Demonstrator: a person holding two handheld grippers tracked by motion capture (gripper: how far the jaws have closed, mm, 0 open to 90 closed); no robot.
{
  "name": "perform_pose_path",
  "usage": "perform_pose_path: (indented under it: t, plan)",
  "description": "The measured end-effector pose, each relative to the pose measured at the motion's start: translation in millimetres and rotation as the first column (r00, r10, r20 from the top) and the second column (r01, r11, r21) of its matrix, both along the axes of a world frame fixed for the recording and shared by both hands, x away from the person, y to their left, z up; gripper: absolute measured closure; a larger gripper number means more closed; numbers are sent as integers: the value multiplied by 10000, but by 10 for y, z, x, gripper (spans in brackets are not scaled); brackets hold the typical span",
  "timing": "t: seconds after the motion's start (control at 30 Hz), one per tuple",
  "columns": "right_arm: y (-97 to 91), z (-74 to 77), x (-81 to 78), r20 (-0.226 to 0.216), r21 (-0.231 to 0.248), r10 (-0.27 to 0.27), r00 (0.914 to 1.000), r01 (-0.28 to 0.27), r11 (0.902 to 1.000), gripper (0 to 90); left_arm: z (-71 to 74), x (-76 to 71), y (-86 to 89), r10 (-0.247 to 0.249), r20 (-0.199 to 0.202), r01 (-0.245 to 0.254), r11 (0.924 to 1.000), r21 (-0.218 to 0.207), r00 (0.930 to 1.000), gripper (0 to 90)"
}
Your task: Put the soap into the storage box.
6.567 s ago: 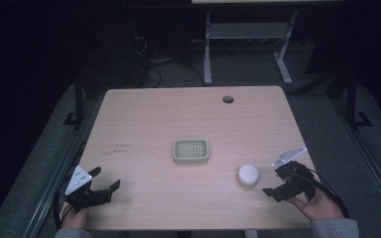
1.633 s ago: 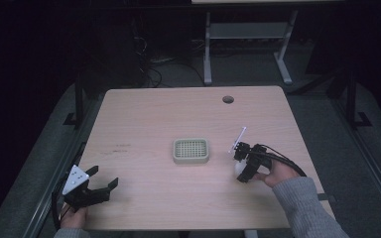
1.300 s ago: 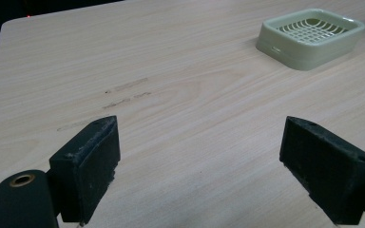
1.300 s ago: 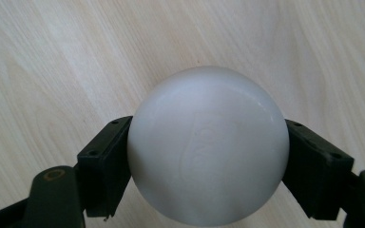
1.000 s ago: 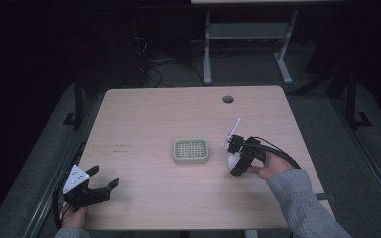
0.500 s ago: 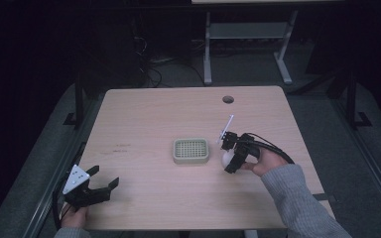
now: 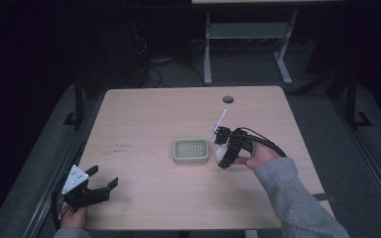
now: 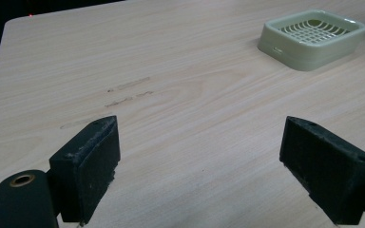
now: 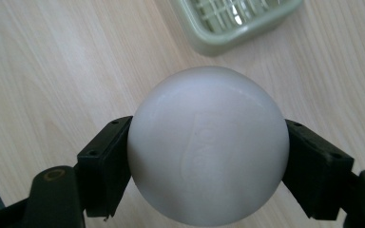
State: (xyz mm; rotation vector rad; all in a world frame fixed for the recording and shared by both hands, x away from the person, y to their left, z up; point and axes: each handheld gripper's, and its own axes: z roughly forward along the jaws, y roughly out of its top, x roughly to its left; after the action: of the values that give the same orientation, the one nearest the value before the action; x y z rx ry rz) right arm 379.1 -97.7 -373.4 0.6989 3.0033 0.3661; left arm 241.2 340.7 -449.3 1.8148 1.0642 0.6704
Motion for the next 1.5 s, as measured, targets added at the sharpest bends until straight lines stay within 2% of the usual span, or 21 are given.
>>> perform_pose_path:
  t: [0.1, 0.27, 0.67, 0.7, 1.1, 1.5]
  plan:
    - [50, 19, 30, -40, 144, 76, 10000, -76, 9999, 234, 1, 1, -7, 14, -23, -14, 10000, -23, 10000, 129]
    - [141, 25, 90, -58, 64, 176, 9998, -175, 9998, 234, -5, 5, -18, -122, -58, 123, 9999, 110, 9999, 129]
    - [279, 68, 185, -15, 6, 323, 9995, -323, 9995, 234, -7, 10, -4, -33, -56, 33, 10000, 72, 10000, 129]
    - [310, 63, 186, -5, -124, 353, 9994, -353, 9993, 234, -7, 9, -5, -27, -48, 28, 10000, 52, 10000, 128]
    - [495, 50, 254, -31, -266, 621, 9981, -622, 9977, 234, -4, 0, 9, -3, -49, 3, 10000, 84, 10000, 129]
    - [635, -12, 338, -198, -219, 788, 9967, -792, 9966, 235, -3, -5, 11, 62, -39, -62, 10000, 9, 10000, 128]
